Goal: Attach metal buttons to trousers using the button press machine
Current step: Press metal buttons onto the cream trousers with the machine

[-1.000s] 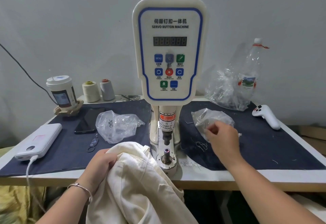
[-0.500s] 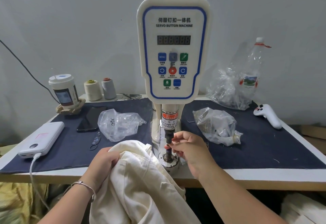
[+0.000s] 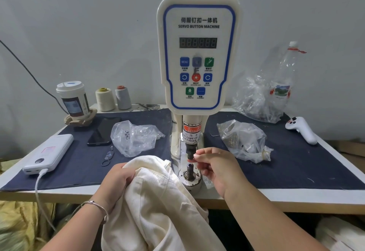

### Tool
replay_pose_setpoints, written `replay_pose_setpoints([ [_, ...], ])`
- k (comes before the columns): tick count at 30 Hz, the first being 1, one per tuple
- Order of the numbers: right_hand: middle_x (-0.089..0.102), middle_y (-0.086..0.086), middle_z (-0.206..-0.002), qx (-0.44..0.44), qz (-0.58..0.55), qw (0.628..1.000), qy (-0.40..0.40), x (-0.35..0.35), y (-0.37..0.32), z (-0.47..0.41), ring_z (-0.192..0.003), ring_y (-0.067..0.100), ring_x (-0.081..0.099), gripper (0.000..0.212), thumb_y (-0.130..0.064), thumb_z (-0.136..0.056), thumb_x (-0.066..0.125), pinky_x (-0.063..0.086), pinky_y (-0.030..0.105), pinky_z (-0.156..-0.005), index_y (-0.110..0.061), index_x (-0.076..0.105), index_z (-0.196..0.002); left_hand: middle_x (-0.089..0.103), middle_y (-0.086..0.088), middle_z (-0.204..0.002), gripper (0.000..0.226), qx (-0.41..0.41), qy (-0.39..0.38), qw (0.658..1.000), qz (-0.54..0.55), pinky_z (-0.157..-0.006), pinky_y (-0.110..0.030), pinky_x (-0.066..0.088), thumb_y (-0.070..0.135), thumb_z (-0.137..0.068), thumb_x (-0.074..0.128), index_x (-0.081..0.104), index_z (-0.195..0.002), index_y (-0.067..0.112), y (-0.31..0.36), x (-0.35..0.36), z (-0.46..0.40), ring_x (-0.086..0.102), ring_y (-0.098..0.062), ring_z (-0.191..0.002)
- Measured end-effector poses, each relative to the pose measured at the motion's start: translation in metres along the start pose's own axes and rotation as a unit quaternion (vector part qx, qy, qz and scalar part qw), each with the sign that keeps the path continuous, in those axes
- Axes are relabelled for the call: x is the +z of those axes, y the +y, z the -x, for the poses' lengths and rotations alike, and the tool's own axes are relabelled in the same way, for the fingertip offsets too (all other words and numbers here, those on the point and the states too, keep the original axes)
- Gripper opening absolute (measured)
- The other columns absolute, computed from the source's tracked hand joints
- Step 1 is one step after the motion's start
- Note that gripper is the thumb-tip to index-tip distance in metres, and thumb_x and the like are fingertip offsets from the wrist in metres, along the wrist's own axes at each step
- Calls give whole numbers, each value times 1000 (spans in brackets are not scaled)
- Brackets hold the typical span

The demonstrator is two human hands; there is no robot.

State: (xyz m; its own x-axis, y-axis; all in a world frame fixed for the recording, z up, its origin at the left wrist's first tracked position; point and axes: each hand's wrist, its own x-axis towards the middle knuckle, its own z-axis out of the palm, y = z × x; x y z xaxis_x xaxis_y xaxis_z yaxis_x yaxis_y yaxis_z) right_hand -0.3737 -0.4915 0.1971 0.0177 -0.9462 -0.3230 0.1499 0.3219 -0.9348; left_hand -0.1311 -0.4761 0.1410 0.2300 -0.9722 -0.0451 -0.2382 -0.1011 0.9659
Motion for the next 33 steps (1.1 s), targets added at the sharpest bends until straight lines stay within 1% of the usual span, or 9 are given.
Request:
replay_pose_setpoints([
  [5,75,8,-72,3,2,1000,0,1,-2,1,-59,12,61,12,2,-86,62,43,23,-57,-8,68,-81,22,2,-56,24,-2,3,1000,0,-51,-30,17,13,-48,46,26,-48,25,-1,-1,0,20,-15,-57],
  [11,73,10,-67,25,-75,997,-15,2,-1,5,-47,8,60,14,6,-85,57,44,20,-53,-5,65,-84,23,1,-57,22,-3,3,1000,-1,-52,-29,18,13,-49,46,27,-50,24,-1,-1,-1,21,-14,-57],
  [15,74,14,-75,-16,-62,998,-13,2,3,7,-51,8,61,21,12,-82,57,44,20,-55,-8,65,-85,23,1,-57,23,2,4,1000,-2,-53,-30,18,13,-49,46,26,-50,24,-2,-1,-1,21,-15,-58],
  [19,74,15,-75,4,-93,996,-19,2,5,5,-55,12,60,28,17,-82,50,44,19,-51,-7,64,-86,23,2,-57,24,1,2,1000,-6,-52,-30,18,13,-48,46,25,-49,24,-1,-1,0,21,-16,-57],
  [23,75,15,-86,-11,-111,993,-45,-1,8,15,-62,14,66,27,13,-82,49,46,24,-60,-5,65,-95,24,-1,-59,22,9,-18,1000,-11,-48,-25,20,12,-49,46,25,-57,14,2,-9,4,22,-17,-59],
  [26,75,10,-83,-58,-14,998,-11,-7,8,28,-67,18,64,19,5,-87,52,47,29,-63,-5,65,-95,27,-5,-62,23,21,-14,1000,-18,-49,-26,21,14,-56,52,31,-60,3,3,-27,6,24,-20,-62],
  [28,71,9,-72,-108,62,991,48,-3,16,40,-63,19,59,13,3,-84,57,47,30,-59,-7,65,-84,31,-2,-56,21,24,4,1000,-11,-45,-22,25,17,-59,56,37,-54,10,4,-43,8,29,-16,-54],
  [29,69,8,-67,-134,95,985,48,5,21,48,-60,16,57,13,2,-83,59,46,29,-57,-9,65,-79,35,0,-53,18,27,9,1000,-2,-43,-20,28,17,-59,58,42,-52,12,4,-50,9,32,-14,-50],
  [33,64,1,-68,-253,210,942,-71,62,34,59,-61,15,58,24,-2,-78,67,49,27,-59,-26,64,-75,48,0,-52,13,47,27,998,-23,-45,-19,35,18,-58,58,58,-55,6,-5,-62,10,43,-9,-49],
])
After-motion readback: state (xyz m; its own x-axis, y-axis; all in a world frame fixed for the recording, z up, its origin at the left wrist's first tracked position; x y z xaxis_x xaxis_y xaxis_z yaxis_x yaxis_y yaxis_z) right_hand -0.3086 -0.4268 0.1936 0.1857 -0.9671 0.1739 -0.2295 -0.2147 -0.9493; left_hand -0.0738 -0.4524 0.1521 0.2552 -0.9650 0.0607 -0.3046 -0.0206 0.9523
